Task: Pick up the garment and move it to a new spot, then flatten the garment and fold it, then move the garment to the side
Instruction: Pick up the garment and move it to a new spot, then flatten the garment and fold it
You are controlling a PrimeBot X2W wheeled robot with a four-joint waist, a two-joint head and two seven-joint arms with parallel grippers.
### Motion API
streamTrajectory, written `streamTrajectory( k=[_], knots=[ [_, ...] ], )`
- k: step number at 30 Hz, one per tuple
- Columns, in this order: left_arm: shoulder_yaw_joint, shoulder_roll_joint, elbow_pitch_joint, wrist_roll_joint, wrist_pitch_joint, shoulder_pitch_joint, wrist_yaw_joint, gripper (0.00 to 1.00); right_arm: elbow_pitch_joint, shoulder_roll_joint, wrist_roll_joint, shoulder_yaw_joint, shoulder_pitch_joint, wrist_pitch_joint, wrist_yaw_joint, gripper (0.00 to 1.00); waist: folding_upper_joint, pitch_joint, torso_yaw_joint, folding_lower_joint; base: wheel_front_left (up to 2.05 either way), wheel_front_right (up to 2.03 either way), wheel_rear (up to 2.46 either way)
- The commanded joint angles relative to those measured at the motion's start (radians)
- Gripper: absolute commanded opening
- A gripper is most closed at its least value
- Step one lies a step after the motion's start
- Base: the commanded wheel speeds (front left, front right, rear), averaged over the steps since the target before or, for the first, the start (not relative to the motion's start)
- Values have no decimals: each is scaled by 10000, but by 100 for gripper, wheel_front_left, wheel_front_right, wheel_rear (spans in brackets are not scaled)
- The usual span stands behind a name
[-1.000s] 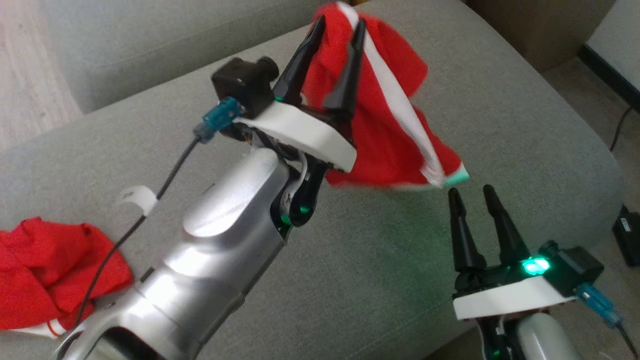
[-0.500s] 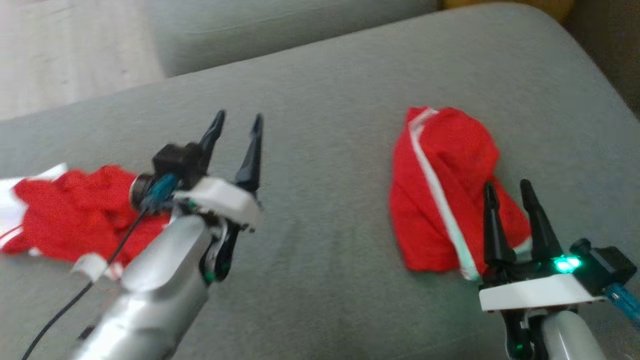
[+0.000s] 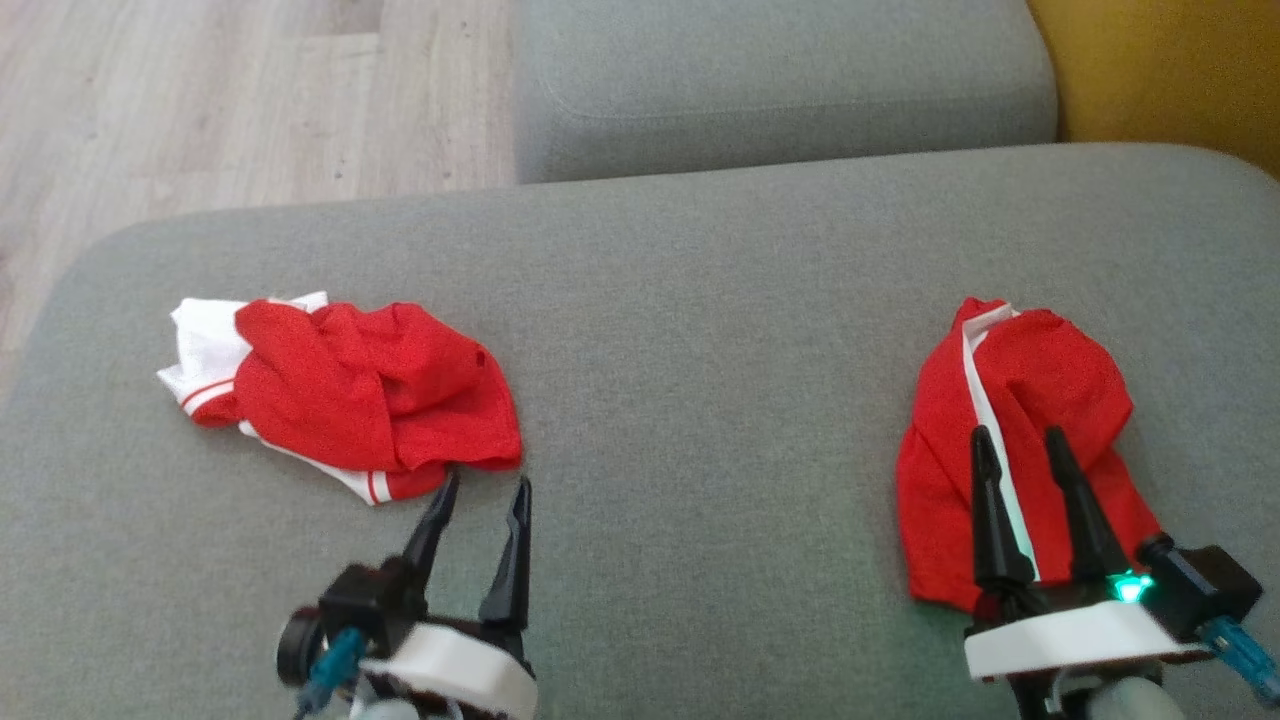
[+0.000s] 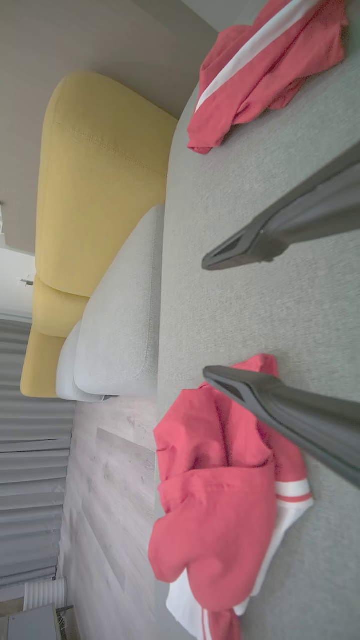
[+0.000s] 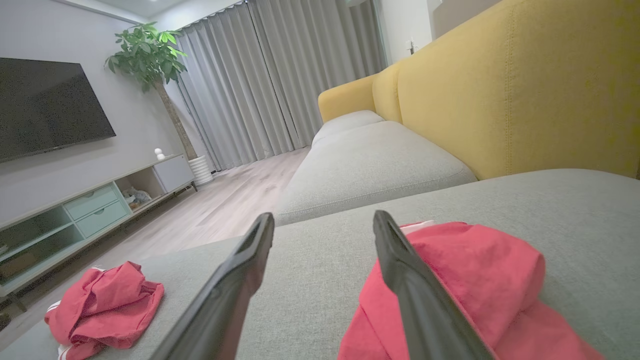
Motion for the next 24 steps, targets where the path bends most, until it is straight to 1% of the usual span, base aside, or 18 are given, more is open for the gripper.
streamTrajectory(
  k=[1,4,8,12,17,19,20,22,24],
  knots=[
    [584,-30,-441,239,-96,-251,97,100,-296,-62,-37,298,-227,-107,-7,100,-1,-94,75,2,0,0,0],
    [960,-319,-696,441,-96,182,78,100,-295,-62,-33,380,-217,-107,-7,100,-1,-109,46,2,0,0,0],
    [1321,-557,-881,822,-96,322,-82,100,-307,-62,-47,399,-229,-107,-7,100,-1,-76,23,2,0,0,0],
    [1414,-694,-909,1221,-96,267,-345,100,-331,-62,-96,252,-295,-107,-7,100,-1,18,54,2,0,0,0],
    [1569,-899,-894,1414,-96,191,-495,100,-375,-62,-363,65,-741,-107,-7,100,-1,240,139,2,0,0,0],
    [1655,-982,-867,1495,-97,138,-553,100,-342,-62,-680,-26,-1264,-107,-7,100,-1,432,152,2,0,0,0],
    [1696,-1023,-852,1537,-97,102,-585,100,-242,-62,-1013,-16,-1623,-107,-7,100,-1,550,160,2,0,0,0],
    [1718,-1109,-774,1645,-97,17,-665,100,255,-62,-1456,-304,-2441,-29,-7,100,-1,749,212,2,0,0,0],
    [1658,-1212,-636,1774,-97,-90,-774,100,963,-62,-1917,-822,-3357,267,-7,100,-1,901,333,2,0,0,0]
  ],
)
